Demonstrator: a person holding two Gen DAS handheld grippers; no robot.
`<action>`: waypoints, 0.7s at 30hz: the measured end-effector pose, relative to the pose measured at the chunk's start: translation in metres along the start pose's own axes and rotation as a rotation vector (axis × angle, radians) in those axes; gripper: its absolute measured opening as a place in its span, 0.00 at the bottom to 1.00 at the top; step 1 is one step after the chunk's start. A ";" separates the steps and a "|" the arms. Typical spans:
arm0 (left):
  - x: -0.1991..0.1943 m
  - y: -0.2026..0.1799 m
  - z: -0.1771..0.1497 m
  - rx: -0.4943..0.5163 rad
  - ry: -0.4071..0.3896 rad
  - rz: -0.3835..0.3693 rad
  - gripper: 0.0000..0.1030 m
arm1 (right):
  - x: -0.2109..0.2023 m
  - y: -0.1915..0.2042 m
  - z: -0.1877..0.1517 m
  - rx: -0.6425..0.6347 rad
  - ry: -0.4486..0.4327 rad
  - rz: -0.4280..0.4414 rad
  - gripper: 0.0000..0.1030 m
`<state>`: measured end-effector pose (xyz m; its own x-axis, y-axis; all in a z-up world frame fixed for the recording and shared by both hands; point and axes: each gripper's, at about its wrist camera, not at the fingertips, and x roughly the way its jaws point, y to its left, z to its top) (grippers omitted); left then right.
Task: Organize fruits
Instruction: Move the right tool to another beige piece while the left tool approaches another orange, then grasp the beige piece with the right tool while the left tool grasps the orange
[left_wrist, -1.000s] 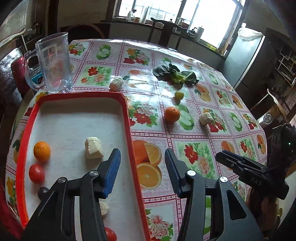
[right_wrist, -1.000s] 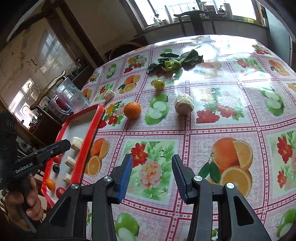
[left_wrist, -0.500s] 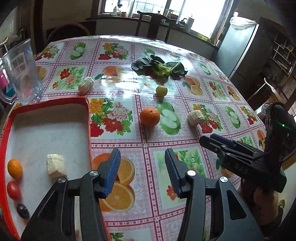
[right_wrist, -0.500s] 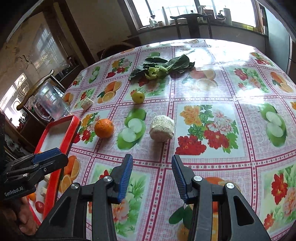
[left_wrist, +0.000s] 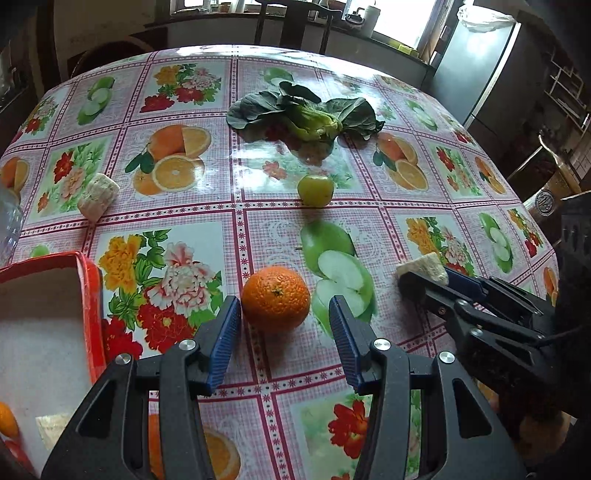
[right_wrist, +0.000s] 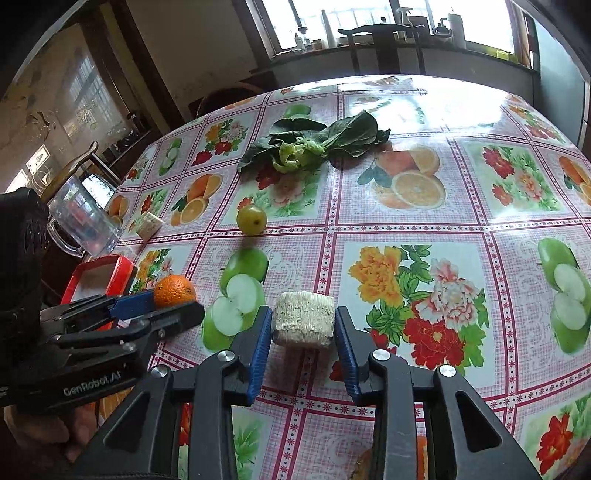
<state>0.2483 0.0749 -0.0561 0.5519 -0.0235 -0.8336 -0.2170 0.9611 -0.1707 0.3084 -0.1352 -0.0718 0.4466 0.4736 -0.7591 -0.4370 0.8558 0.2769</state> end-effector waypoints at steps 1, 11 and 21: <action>0.002 0.000 0.001 0.006 -0.002 -0.002 0.46 | -0.002 -0.001 -0.002 0.001 -0.001 -0.001 0.33; -0.013 0.005 -0.016 -0.014 -0.021 -0.012 0.33 | -0.037 0.002 -0.028 0.020 -0.013 0.035 0.33; -0.069 0.012 -0.056 -0.034 -0.097 -0.005 0.33 | -0.079 0.035 -0.046 -0.024 -0.050 0.087 0.33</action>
<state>0.1621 0.0724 -0.0299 0.6278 -0.0003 -0.7784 -0.2402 0.9511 -0.1940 0.2222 -0.1519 -0.0290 0.4444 0.5565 -0.7021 -0.4943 0.8059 0.3259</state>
